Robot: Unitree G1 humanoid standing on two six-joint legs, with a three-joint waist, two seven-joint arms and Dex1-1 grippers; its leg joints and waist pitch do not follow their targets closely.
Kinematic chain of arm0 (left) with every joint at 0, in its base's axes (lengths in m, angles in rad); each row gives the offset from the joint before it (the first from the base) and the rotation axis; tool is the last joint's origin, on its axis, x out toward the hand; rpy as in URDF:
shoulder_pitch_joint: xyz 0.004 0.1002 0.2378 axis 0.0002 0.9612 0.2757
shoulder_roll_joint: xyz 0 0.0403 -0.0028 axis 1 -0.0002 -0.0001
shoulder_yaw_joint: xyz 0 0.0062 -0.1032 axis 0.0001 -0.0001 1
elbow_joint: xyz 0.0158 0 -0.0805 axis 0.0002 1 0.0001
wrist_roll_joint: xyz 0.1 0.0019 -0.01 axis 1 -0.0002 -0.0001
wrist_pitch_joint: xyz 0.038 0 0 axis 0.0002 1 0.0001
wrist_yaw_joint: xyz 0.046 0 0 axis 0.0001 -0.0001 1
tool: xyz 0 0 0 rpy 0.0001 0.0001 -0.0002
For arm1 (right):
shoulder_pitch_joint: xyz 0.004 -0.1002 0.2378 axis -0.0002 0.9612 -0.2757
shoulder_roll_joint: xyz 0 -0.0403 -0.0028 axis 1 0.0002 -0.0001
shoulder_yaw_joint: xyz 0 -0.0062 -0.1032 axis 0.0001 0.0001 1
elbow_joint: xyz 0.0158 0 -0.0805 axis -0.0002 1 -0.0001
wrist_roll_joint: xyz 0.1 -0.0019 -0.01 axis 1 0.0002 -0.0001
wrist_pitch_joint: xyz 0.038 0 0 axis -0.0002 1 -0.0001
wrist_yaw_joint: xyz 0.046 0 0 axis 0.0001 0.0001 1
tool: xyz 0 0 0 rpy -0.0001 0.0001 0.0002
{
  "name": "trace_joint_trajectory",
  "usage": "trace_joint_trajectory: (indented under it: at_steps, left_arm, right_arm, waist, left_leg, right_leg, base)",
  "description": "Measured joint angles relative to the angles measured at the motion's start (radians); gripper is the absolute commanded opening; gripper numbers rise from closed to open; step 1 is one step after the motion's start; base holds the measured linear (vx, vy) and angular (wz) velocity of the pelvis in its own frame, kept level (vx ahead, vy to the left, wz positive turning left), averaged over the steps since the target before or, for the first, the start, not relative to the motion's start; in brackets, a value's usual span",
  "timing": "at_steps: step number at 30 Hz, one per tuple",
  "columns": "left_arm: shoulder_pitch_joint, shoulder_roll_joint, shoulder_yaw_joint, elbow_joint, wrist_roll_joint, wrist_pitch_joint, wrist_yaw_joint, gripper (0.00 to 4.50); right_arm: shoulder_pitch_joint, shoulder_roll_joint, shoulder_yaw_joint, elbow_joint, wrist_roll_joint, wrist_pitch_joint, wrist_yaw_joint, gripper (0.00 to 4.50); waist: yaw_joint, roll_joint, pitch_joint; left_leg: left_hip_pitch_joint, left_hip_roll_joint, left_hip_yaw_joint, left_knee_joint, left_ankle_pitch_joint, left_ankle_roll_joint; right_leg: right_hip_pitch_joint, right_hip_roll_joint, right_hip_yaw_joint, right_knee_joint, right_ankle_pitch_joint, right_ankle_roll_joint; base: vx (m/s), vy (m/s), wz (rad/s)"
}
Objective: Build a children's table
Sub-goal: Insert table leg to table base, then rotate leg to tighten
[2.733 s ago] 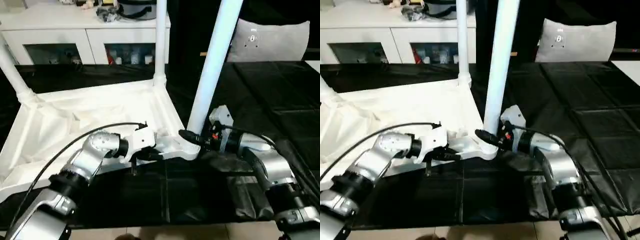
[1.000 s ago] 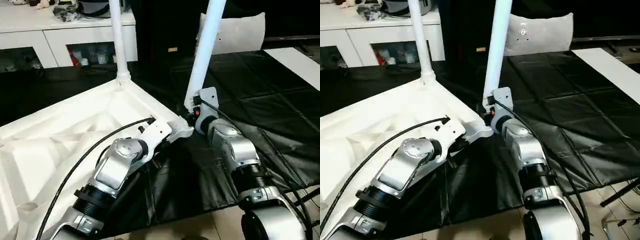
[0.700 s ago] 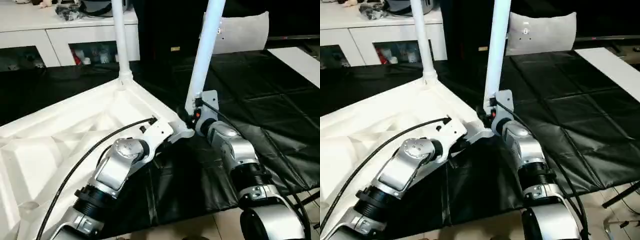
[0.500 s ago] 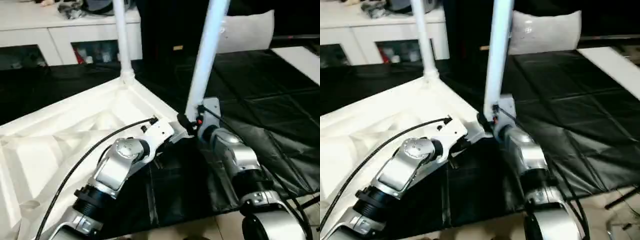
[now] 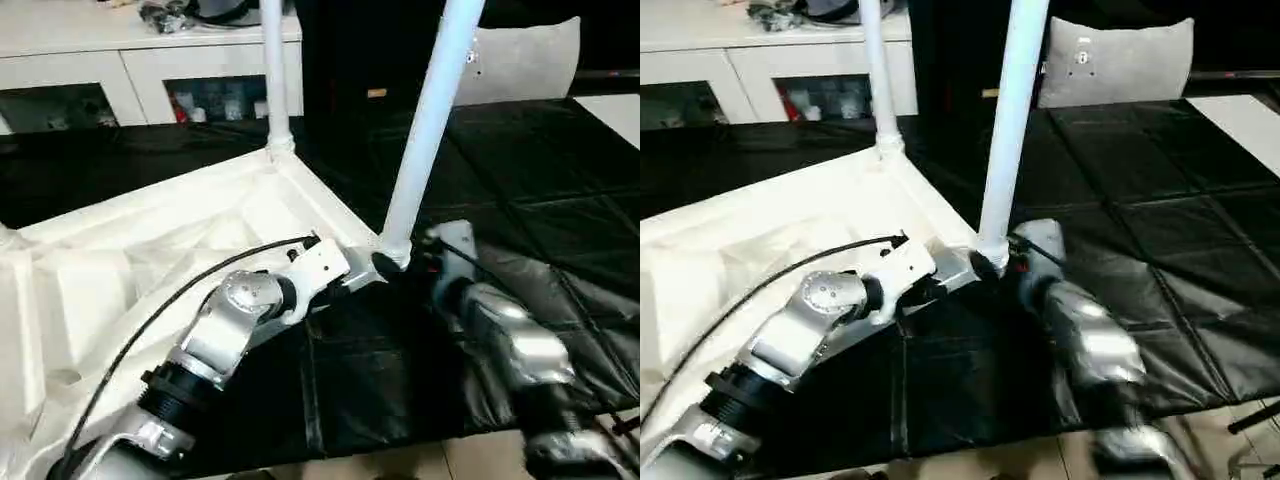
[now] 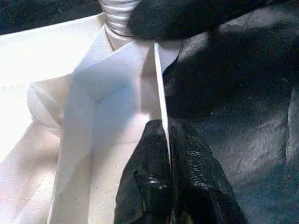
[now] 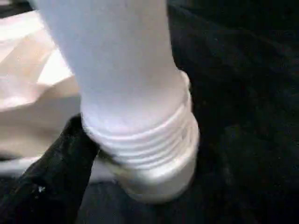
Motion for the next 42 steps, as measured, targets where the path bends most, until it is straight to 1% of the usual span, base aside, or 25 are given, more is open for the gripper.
trace_joint_trajectory:
  at_steps: [3, 5, 7, 10, 14, 16, 18, 19, 22, 24, 25, 27, 28, 29, 31, 33, 34, 36, 39, 40, 42]
  left_arm:
    - [-0.019, 0.031, -0.009, 0.028, 0.0, -0.041, -0.02, 0.0]
    - [-0.03, 0.057, -0.011, 0.047, 0.0, -0.077, -0.047, 0.0]
    - [-0.033, 0.084, -0.009, 0.06, -0.004, -0.111, -0.083, 0.0]
    - [-0.036, 0.113, -0.011, 0.087, -0.009, -0.17, -0.127, 0.0]
    - [-0.047, 0.153, -0.019, 0.134, -0.023, -0.272, -0.195, 0.0]
    - [-0.048, 0.174, -0.022, 0.152, -0.031, -0.324, -0.237, 0.0]
    - [-0.052, 0.185, -0.031, 0.16, -0.031, -0.355, -0.27, 0.0]
    - [-0.055, 0.194, -0.044, 0.16, -0.031, -0.377, -0.288, 0.0]
    - [-0.056, 0.213, -0.056, 0.154, -0.035, -0.403, -0.34, 0.0]
    - [-0.052, 0.221, -0.06, 0.148, -0.049, -0.414, -0.382, 0.0]
    - [-0.05, 0.222, -0.065, 0.141, -0.053, -0.419, -0.401, 0.0]
    - [-0.048, 0.222, -0.073, 0.135, -0.06, -0.427, -0.423, 0.0]
    - [-0.048, 0.223, -0.076, 0.133, -0.062, -0.43, -0.434, 0.0]
    - [-0.048, 0.223, -0.077, 0.132, -0.064, -0.431, -0.439, 0.0]
    - [-0.048, 0.223, -0.078, 0.133, -0.065, -0.431, -0.448, 0.0]
    - [-0.048, 0.223, -0.078, 0.133, -0.067, -0.431, -0.457, 0.0]
    - [-0.048, 0.223, -0.078, 0.133, -0.067, -0.431, -0.461, 0.0]
    - [-0.048, 0.223, -0.079, 0.133, -0.067, -0.431, -0.467, 0.0]
    - [-0.048, 0.224, -0.08, 0.133, -0.067, -0.431, -0.468, 0.0]
    - [-0.048, 0.224, -0.08, 0.133, -0.067, -0.431, -0.468, 0.0]
    - [-0.048, 0.224, -0.08, 0.133, -0.067, -0.431, -0.468, 0.0]
  right_arm:
    - [0.004, -0.038, 0.001, -0.013, 0.006, 0.011, 0.047, 4.48]
    - [0.005, -0.076, 0.001, -0.031, 0.014, 0.007, 0.096, 4.48]
    - [0.002, -0.137, 0.0, -0.061, 0.015, -0.012, 0.157, 4.48]
    - [-0.003, -0.203, 0.006, -0.102, 0.016, -0.032, 0.248, 4.48]
    - [-0.002, -0.277, 0.055, -0.124, 0.018, -0.033, 0.393, 4.48]
    - [-0.002, -0.301, 0.08, -0.129, 0.019, -0.036, 0.454, 4.48]
    - [-0.002, -0.315, 0.104, -0.129, 0.017, -0.061, 0.498, 4.48]
    - [-0.003, -0.326, 0.126, -0.129, 0.011, -0.082, 0.527, 4.48]
    - [-0.013, -0.332, 0.17, -0.11, -0.004, -0.114, 0.587, 4.48]
    - [-0.019, -0.334, 0.182, -0.102, -0.005, -0.117, 0.622, 4.21]
    - [-0.022, -0.335, 0.19, -0.101, -0.002, -0.112, 0.647, 4.14]
    - [-0.025, -0.337, 0.207, -0.101, 0.004, -0.107, 0.687, 4.09]
    - [-0.029, -0.337, 0.218, -0.098, 0.004, -0.107, 0.701, 3.95]
    - [-0.032, -0.337, 0.225, -0.097, 0.004, -0.107, 0.705, 3.79]
    - [-0.043, -0.336, 0.237, -0.077, 0.003, -0.11, 0.71, 3.66]
    - [-0.048, -0.333, 0.238, -0.063, 0.002, -0.11, 0.715, 3.56]
    - [-0.048, -0.332, 0.239, -0.061, 0.002, -0.11, 0.726, 3.42]
    - [-0.048, -0.332, 0.241, -0.058, -0.003, -0.11, 0.737, 3.42]
    - [-0.048, -0.331, 0.245, -0.054, -0.004, -0.11, 0.743, 3.04]
    - [-0.049, -0.33, 0.245, -0.051, -0.003, -0.11, 0.744, 3.04]
    - [-0.051, -0.33, 0.246, -0.046, -0.001, -0.109, 0.746, 2.85]
  waist:
    - [-0.001, 0.003, 0.002]
    - [-0.001, 0.008, 0.004]
    - [0.001, 0.009, 0.004]
    - [0.002, 0.008, 0.004]
    - [0.007, 0.008, 0.004]
    - [0.013, 0.008, 0.004]
    - [0.02, 0.008, 0.004]
    - [0.026, 0.008, 0.004]
    - [0.036, 0.008, 0.004]
    - [0.043, 0.008, 0.004]
    - [0.05, 0.008, 0.004]
    - [0.057, 0.008, 0.004]
    - [0.059, 0.008, 0.004]
    - [0.06, 0.008, 0.004]
    - [0.059, 0.008, 0.004]
    - [0.059, 0.008, 0.004]
    - [0.059, 0.008, 0.004]
    - [0.059, 0.008, 0.004]
    - [0.059, 0.008, 0.004]
    - [0.059, 0.008, 0.004]
    - [0.058, 0.008, 0.004]
  left_leg:
    - [0.0, 0.0, 0.0, 0.0, 0.0, 0.0]
    - [0.0, 0.0, 0.0, 0.001, 0.0, 0.0]
    - [0.0, 0.0, 0.0, 0.001, 0.0, 0.0]
    - [0.0, 0.001, 0.0, 0.002, 0.0, 0.0]
    - [0.0, 0.001, 0.0, 0.003, 0.0, 0.0]
    - [0.0, 0.002, 0.0, 0.004, 0.0, 0.0]
    - [0.001, 0.002, 0.0, 0.006, 0.0, 0.0]
    - [0.001, 0.003, 0.0, 0.007, 0.0, 0.0]
    - [0.001, 0.003, 0.0, 0.009, 0.0, 0.001]
    - [0.001, 0.003, 0.0, 0.01, 0.0, 0.001]
    - [0.001, 0.003, 0.0, 0.01, 0.0, 0.001]
    - [0.001, 0.003, 0.0, 0.011, 0.0, 0.001]
    - [0.001, 0.004, 0.001, 0.012, 0.0, 0.001]
    - [0.001, 0.004, 0.001, 0.012, 0.0, 0.001]
    - [0.001, 0.004, 0.001, 0.014, 0.0, 0.001]
    - [0.001, 0.004, 0.0, 0.015, 0.0, 0.001]
    - [0.001, 0.004, 0.001, 0.016, 0.0, 0.001]
    - [0.001, 0.004, 0.0, 0.016, 0.0, 0.001]
    - [0.001, 0.005, 0.0, 0.017, 0.0, 0.001]
    - [0.001, 0.005, 0.0, 0.017, 0.0, 0.001]
    - [0.001, 0.005, 0.0, 0.017, 0.0, 0.001]
  right_leg:
    - [0.0, 0.0, 0.0, 0.001, 0.001, 0.0]
    - [0.0, 0.0, 0.0, 0.001, 0.001, 0.0]
    - [0.0, 0.0, 0.0, 0.001, 0.001, 0.0]
    - [0.001, 0.0, -0.001, 0.001, 0.001, 0.0]
    - [0.001, 0.0, -0.002, 0.001, 0.001, 0.0]
    - [0.002, 0.0, -0.003, 0.002, 0.001, 0.0]
    - [0.002, 0.0, -0.003, 0.003, 0.001, 0.0]
    - [0.003, 0.0, -0.004, 0.003, 0.001, 0.0]
    - [0.006, -0.002, -0.006, 0.003, 0.001, 0.0]
    - [0.006, -0.002, -0.006, 0.003, 0.001, 0.0]
    - [0.006, -0.003, -0.006, 0.003, 0.001, 0.0]
    - [0.007, -0.003, -0.007, 0.004, 0.001, 0.0]
    - [0.008, -0.004, -0.008, 0.004, 0.001, 0.0]
    - [0.008, -0.004, -0.008, 0.004, 0.001, 0.0]
    - [0.008, -0.004, -0.008, 0.006, 0.001, 0.0]
    - [0.008, -0.004, -0.008, 0.007, 0.001, 0.0]
    - [0.008, -0.004, -0.008, 0.008, 0.001, 0.0]
    - [0.008, -0.004, -0.008, 0.009, 0.001, 0.0]
    - [0.008, -0.004, -0.008, 0.01, 0.001, 0.0]
    - [0.008, -0.004, -0.008, 0.01, 0.001, 0.0]
    - [0.008, -0.004, -0.008, 0.01, 0.001, 0.0]
  base:
    - [0.0, 0.0, 0.0]
    - [0.0, 0.0, 0.0]
    - [0.0, 0.0, 0.0]
    - [0.0, 0.0, 0.0]
    - [0.0, 0.0, 0.0]
    - [0.0, 0.0, 0.0]
    - [0.0, 0.0, 0.0]
    - [0.0, 0.0, 0.0]
    - [0.0, 0.0, 0.0]
    - [0.0, 0.0, 0.0]
    - [0.0, 0.0, 0.0]
    - [0.0, 0.0, 0.0]
    - [0.0, 0.0, 0.0]
    - [0.0, 0.0, 0.0]
    - [0.0, 0.0, 0.0]
    - [0.0, 0.0, 0.0]
    - [0.0, 0.0, 0.0]
    - [0.0, 0.0, 0.0]
    - [0.0, 0.0, 0.0]
    - [0.0, 0.0, 0.0]
    - [0.0, 0.0, 0.0]
